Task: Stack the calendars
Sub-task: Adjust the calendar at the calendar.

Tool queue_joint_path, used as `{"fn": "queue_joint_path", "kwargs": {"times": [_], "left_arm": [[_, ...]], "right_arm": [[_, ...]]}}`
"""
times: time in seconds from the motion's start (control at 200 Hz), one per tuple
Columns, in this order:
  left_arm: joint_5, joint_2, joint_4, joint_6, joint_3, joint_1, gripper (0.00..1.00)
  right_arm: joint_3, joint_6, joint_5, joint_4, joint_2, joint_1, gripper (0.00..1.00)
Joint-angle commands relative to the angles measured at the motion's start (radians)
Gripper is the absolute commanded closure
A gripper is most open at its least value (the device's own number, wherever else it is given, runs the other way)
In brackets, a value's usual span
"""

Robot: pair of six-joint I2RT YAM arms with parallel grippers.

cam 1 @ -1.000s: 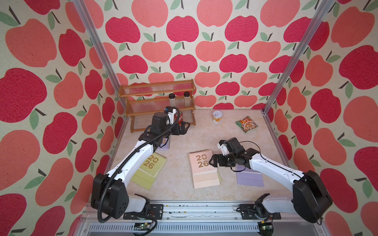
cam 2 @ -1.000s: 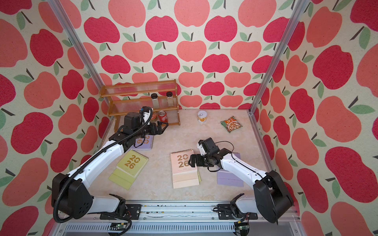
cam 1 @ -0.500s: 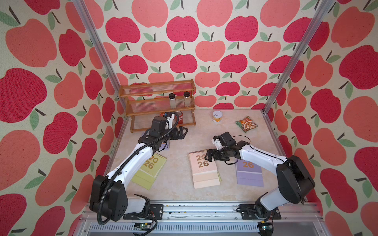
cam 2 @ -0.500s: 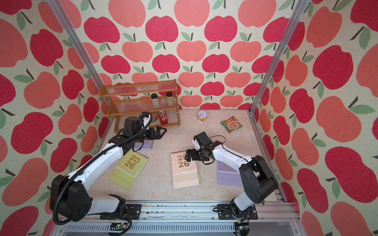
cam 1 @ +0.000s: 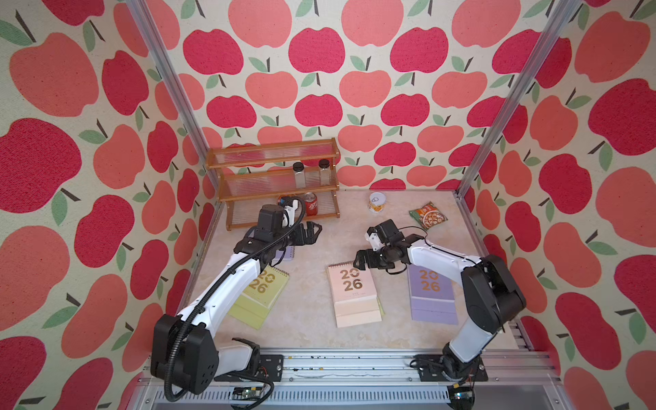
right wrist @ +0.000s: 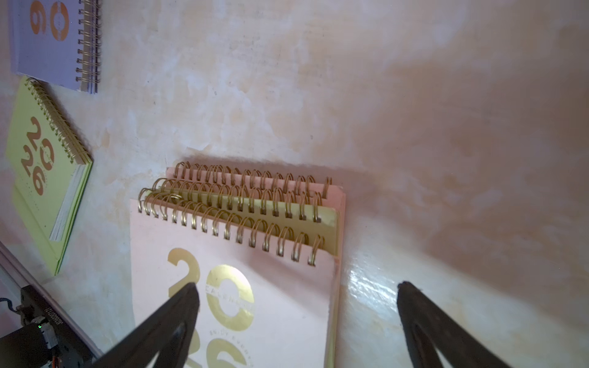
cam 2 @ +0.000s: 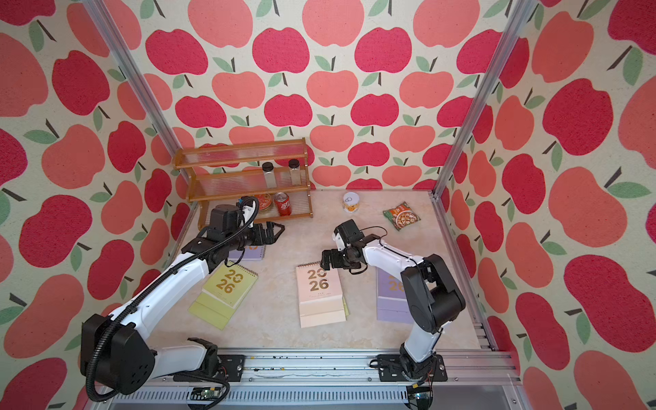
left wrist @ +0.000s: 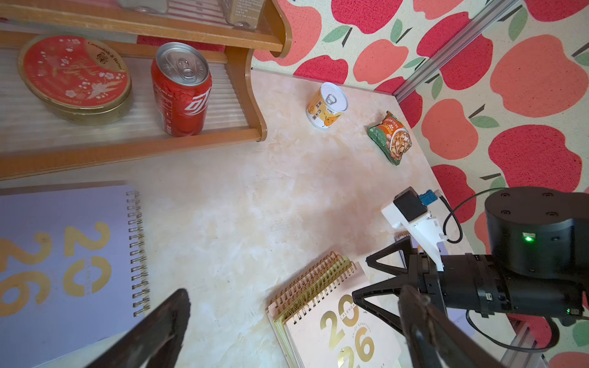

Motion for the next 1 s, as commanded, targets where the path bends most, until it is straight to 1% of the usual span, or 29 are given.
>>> {"fn": "queue_joint_path", "kwargs": {"times": [0.0,0.355,0.995], "left_arm": [[-0.013,-0.012,-0.024,0.021,-0.012,0.007,0.00],[-0.005,0.002,-0.024,0.020,-0.013,0.011,0.00],[0.011,0.013,-0.009,0.017,-0.018,0.014,0.01]], "right_arm": [[0.048,-0.036,-0.013,-0.001,0.027,-0.006,0.01],[0.100,-0.038,-0.060,0.003,0.077,-0.003,0.02],[0.108,-0.001,-0.098,0.008,0.078,0.028,0.03]]}}
